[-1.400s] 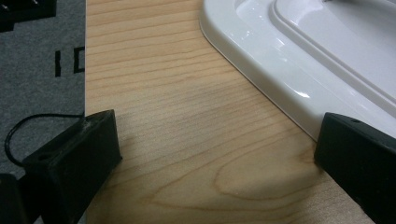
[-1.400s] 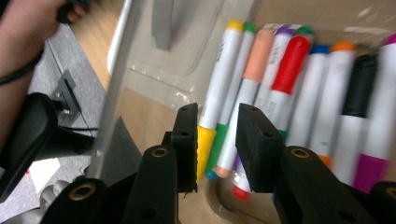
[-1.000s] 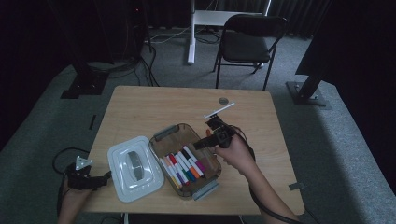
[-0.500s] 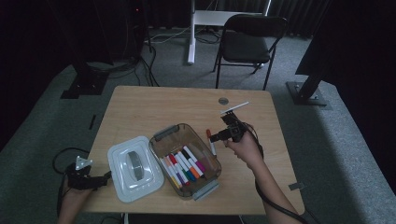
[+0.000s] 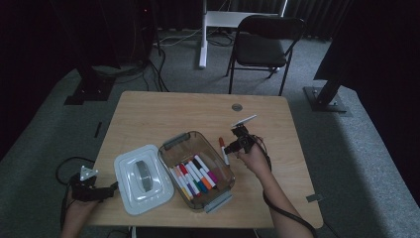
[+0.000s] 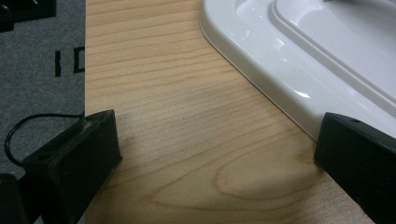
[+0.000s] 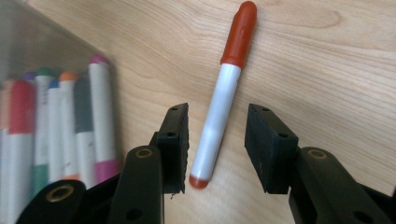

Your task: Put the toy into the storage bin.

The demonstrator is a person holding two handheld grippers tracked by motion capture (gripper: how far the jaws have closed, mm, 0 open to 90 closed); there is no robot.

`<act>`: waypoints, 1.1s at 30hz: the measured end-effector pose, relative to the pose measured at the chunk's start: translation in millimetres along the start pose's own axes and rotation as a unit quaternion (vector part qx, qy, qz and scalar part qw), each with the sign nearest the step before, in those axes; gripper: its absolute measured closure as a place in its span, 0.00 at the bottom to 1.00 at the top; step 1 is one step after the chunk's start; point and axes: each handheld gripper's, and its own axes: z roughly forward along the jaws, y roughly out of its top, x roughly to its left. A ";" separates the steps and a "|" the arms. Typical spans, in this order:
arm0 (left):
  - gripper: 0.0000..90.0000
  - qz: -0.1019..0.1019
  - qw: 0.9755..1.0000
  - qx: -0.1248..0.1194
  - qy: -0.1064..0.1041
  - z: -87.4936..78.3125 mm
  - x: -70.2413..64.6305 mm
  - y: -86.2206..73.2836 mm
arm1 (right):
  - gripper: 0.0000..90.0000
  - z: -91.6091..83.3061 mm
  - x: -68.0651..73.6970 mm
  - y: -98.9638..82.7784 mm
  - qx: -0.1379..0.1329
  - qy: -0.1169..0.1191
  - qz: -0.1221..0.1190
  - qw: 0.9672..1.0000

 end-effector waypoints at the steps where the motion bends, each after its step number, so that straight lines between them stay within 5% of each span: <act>1: 0.01 0.000 1.000 0.000 0.000 0.0 0.0 0.0 | 0.67 3.3 -0.3 0.5 0.000 -0.003 0.000 1.000; 20: 0.01 0.000 1.000 0.000 0.000 -0.1 0.2 0.3 | 0.75 36.5 0.3 6.0 0.020 -0.025 0.001 0.999; 27: 0.01 0.000 1.000 0.000 0.000 -0.1 0.1 0.2 | 0.84 36.7 -0.8 6.4 0.019 -0.037 0.012 0.999; 33: 0.01 0.000 1.000 0.000 0.000 0.0 -0.1 0.0 | 0.85 21.9 -2.2 5.9 0.005 -0.021 0.033 0.999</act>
